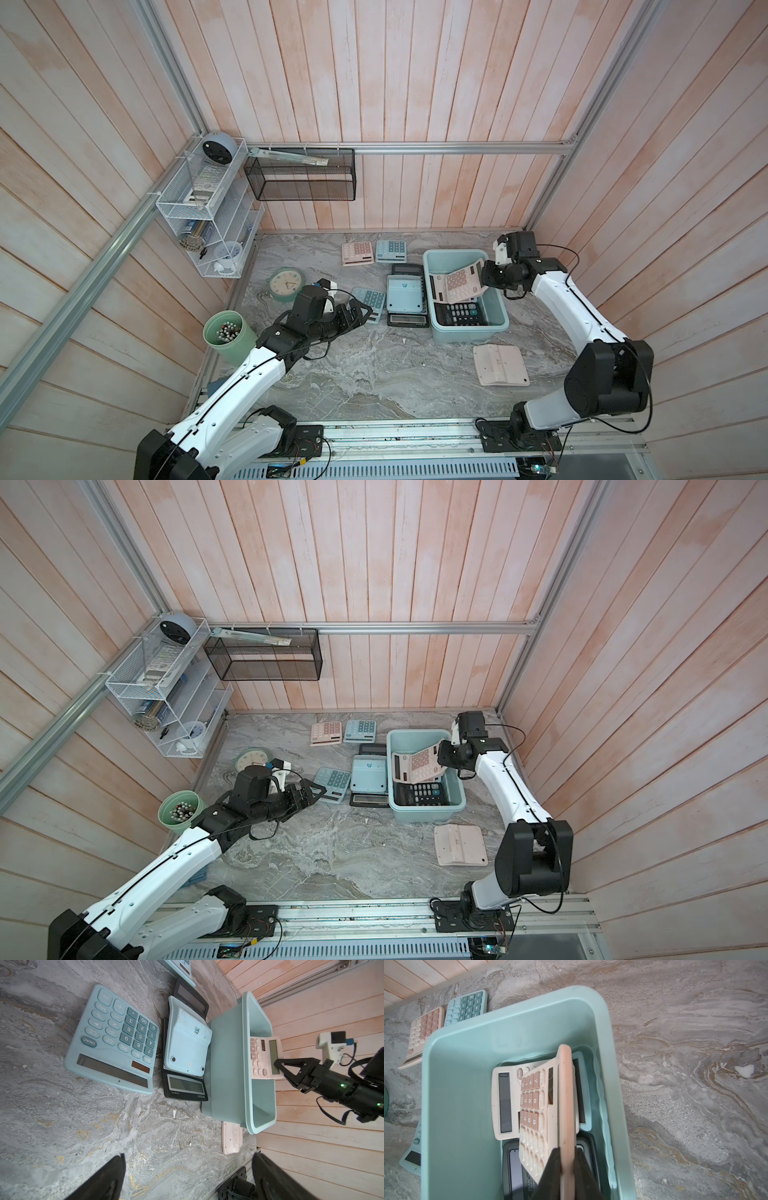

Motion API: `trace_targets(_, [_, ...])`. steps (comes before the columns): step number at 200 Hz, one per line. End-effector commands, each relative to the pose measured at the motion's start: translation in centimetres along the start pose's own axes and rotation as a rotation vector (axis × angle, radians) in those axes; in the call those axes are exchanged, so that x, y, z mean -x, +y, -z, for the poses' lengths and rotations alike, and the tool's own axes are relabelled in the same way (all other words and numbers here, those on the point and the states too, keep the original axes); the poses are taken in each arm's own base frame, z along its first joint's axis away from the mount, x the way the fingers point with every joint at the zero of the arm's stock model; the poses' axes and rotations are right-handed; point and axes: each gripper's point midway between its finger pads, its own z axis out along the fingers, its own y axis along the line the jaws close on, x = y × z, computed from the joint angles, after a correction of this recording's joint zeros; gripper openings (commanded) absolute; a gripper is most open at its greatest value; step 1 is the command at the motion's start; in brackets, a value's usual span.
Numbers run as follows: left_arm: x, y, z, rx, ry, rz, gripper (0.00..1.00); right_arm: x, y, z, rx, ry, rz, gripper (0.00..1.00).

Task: Put the calculator in the storage box
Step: Place the calculator in the storage box.

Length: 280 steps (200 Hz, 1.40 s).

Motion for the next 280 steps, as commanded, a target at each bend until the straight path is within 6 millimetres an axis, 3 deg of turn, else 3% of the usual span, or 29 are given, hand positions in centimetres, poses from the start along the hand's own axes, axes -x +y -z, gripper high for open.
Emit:
trace_targets(1, [0.1, 0.4, -0.4, 0.005, -0.013, -0.003, 1.00, 1.6, 1.1, -0.4, 0.052, -0.036, 0.010, 0.00])
trace_targets(64, [0.1, 0.5, -0.8, 0.004, -0.009, 0.003, 1.00, 1.2, -0.3, -2.9, -0.005, -0.014, -0.003, 0.00])
trace_targets(98, [0.0, 0.7, -1.0, 0.008, -0.007, 0.010, 1.00, 1.0, -1.4, -2.9, -0.071, -0.010, 0.005, 0.26])
trace_targets(156, [-0.3, 1.1, -2.0, -0.005, 0.008, 0.037, 1.00, 2.4, -1.0, -1.7, -0.090, -0.048, 0.023, 0.37])
trace_targets(187, [-0.4, 1.7, -2.5, 0.004, 0.005, 0.052, 1.00, 2.2, 0.9, -1.1, -0.042, -0.044, 0.044, 0.41])
trace_targets(243, [-0.9, 4.6, -3.8, 0.098, -0.003, 0.126, 1.00, -2.5, 4.5, -1.3, 0.094, 0.032, 0.073, 0.47])
trace_targets(280, [-1.3, 5.3, -5.9, 0.033, -0.018, 0.263, 1.00, -3.8, 8.1, 2.8, 0.263, -0.033, 0.104, 0.59])
